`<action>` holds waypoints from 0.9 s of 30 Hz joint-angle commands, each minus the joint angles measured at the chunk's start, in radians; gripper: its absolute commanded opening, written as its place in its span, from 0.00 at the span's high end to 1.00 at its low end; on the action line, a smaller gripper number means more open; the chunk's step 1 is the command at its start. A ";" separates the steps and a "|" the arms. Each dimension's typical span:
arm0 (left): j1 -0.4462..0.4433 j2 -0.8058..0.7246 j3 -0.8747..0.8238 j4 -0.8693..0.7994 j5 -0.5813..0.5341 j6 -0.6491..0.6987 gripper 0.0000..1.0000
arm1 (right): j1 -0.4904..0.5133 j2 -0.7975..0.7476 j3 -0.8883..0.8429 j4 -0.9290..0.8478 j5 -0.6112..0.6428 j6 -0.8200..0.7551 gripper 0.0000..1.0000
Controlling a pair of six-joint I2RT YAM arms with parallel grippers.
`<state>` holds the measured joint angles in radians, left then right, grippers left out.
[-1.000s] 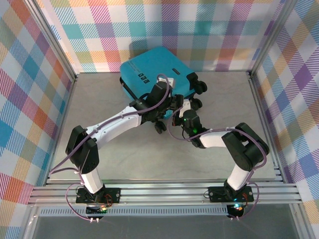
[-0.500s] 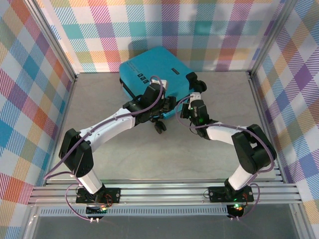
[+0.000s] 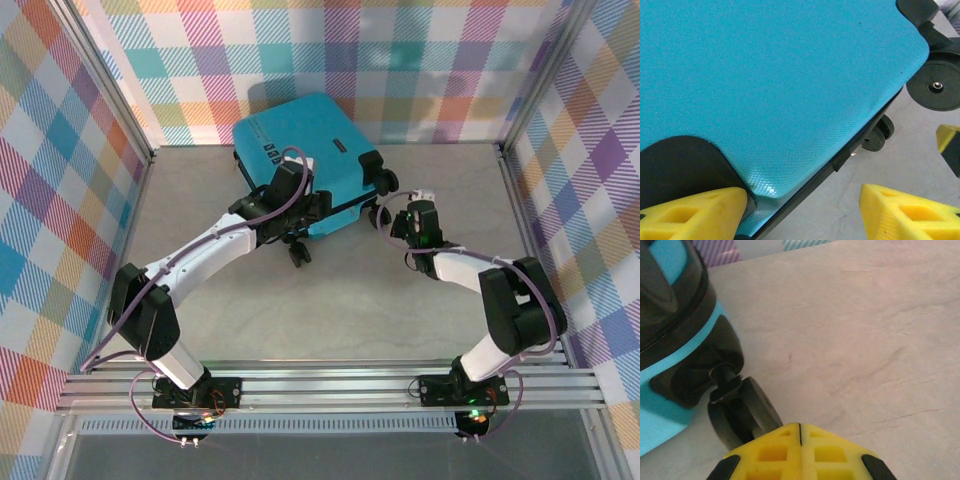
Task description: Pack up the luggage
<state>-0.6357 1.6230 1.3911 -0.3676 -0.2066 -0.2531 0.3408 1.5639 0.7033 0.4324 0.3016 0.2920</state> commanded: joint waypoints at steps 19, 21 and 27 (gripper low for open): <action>0.047 0.014 -0.101 -0.281 -0.103 -0.054 0.38 | 0.240 0.188 0.044 0.357 -0.226 -0.095 0.61; 0.042 0.009 -0.100 -0.283 -0.105 -0.055 0.38 | 0.242 0.210 0.064 0.355 -0.222 -0.094 0.61; 0.036 -0.002 -0.099 -0.282 -0.106 -0.060 0.38 | 0.241 0.265 0.127 0.332 -0.217 -0.099 0.61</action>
<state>-0.6147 1.5730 1.3571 -0.4206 -0.2596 -0.2722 0.5766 1.8103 0.7925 0.7403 0.0742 0.1940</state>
